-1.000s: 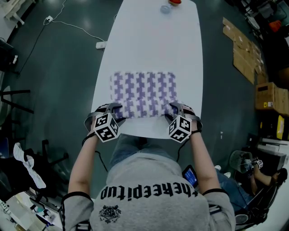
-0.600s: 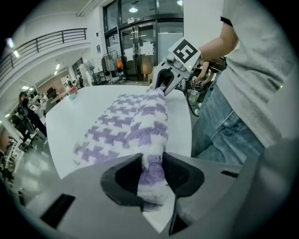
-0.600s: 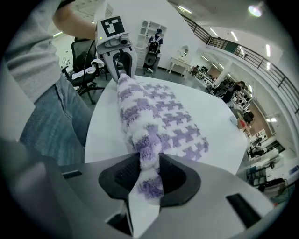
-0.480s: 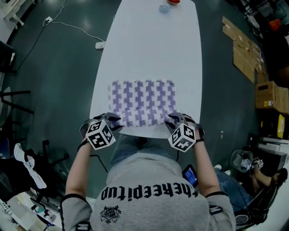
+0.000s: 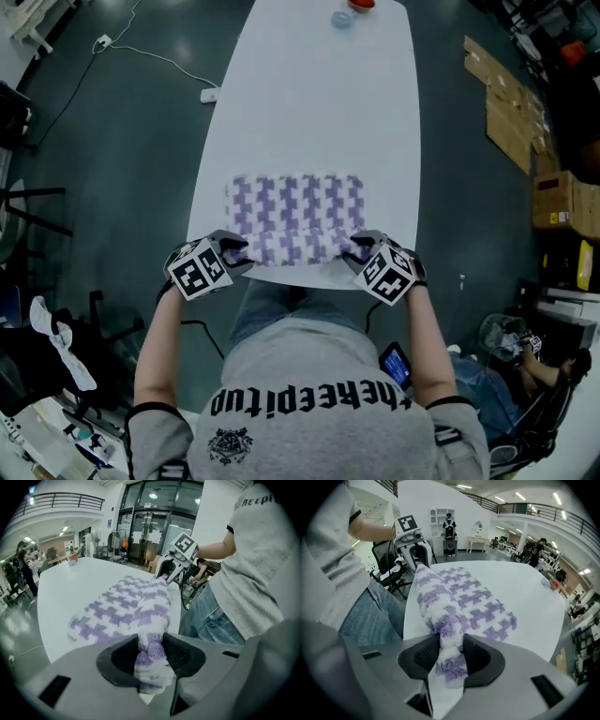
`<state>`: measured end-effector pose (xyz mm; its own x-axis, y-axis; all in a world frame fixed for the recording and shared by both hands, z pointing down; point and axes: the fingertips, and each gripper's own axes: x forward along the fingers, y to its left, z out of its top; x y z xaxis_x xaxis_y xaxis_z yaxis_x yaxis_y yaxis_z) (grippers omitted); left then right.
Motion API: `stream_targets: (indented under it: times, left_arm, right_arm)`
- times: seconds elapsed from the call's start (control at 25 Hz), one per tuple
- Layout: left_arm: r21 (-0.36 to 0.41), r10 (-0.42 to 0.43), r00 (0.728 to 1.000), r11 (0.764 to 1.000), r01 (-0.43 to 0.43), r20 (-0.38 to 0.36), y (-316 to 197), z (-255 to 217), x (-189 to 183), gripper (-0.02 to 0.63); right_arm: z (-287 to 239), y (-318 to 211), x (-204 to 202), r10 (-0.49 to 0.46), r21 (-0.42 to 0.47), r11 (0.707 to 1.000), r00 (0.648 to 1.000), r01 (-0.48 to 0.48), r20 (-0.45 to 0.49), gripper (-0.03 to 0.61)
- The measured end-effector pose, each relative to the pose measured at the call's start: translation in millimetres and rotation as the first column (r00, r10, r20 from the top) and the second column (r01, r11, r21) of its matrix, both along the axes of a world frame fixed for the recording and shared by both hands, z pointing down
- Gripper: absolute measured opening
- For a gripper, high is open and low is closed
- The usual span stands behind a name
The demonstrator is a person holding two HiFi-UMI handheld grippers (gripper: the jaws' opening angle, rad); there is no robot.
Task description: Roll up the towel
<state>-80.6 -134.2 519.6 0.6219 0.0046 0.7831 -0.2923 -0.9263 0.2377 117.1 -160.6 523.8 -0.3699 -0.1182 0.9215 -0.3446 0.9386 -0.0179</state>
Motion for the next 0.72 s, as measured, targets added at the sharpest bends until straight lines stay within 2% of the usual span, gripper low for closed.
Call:
stream_targets:
  times: [0.24,0.36,0.72]
  left_arm:
    - [-0.016,-0.074,0.997,0.997,0.073,-0.033,-15,-10,-17,0.147]
    - [-0.013,-0.109,0.993,0.994,0.109,-0.038,-27,-7,-13,0.147]
    - [0.025,-0.158,0.987,0.987,0.158,0.004,-51,5,-14,0.147]
  right_arm:
    - [-13,-14,-12,0.032,0.027,0.999,0.999,-0.033,0.037,0.143]
    - [-12,-23,-5,0.052,0.045,0.998,0.998,-0.054,0.044,0.152]
    - [-4,-46,-3,0.093,0.128,0.987,0.995,-0.097,0.033,0.153]
